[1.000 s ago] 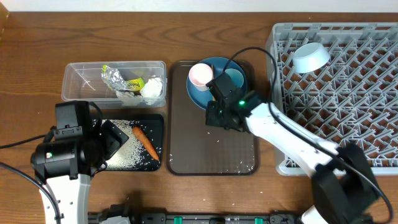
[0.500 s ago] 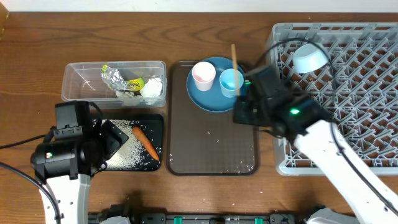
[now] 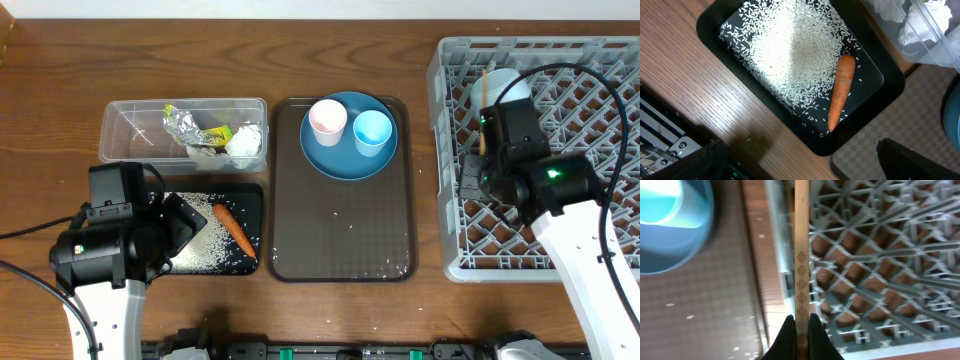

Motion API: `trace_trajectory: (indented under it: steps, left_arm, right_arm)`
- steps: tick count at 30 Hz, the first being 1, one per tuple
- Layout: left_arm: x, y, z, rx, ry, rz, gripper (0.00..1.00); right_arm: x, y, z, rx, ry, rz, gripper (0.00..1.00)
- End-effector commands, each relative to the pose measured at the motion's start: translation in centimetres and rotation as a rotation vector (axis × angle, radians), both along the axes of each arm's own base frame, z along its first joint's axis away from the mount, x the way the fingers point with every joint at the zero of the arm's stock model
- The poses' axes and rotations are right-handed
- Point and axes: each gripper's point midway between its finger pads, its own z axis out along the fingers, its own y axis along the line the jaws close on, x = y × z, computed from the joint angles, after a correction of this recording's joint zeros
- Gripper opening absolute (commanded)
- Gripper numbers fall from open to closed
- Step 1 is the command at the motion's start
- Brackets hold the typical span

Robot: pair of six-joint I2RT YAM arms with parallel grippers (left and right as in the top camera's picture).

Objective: Sort waste into correct bins and load items into the dishwasher rack
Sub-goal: 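Carry the second chopstick into the rack and release it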

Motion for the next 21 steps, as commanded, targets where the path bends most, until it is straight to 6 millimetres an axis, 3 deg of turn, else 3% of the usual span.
trace_trajectory:
  steps: [1, 8, 14, 16, 18, 21]
  left_arm:
    - [-0.1, 0.3, -0.1, 0.015, 0.009, -0.007, 0.98]
    - [-0.1, 0.3, -0.1, 0.015, 0.009, -0.007, 0.98]
    - [-0.1, 0.3, -0.1, 0.015, 0.009, -0.007, 0.98]
    - [-0.1, 0.3, -0.1, 0.015, 0.009, -0.007, 0.98]
    - [-0.1, 0.3, -0.1, 0.015, 0.009, -0.007, 0.98]
    - [-0.1, 0.3, -0.1, 0.015, 0.009, -0.007, 0.98]
  right_arm:
    - [-0.2, -1.7, -1.8, -0.082, 0.050, 0.025, 0.01]
    - [0.3, -2.1, -5.2, -0.099, 0.092, 0.035, 0.01]
    - [0.5, -2.1, -5.9, -0.101, 0.109, 0.035, 0.01]
    - [0.5, -2.1, -5.9, -0.101, 0.110, 0.035, 0.11]
    - [0.5, -2.1, -5.9, -0.101, 0.109, 0.035, 0.44]
    - [0.5, -2.1, -5.9, -0.101, 0.110, 0.035, 0.52]
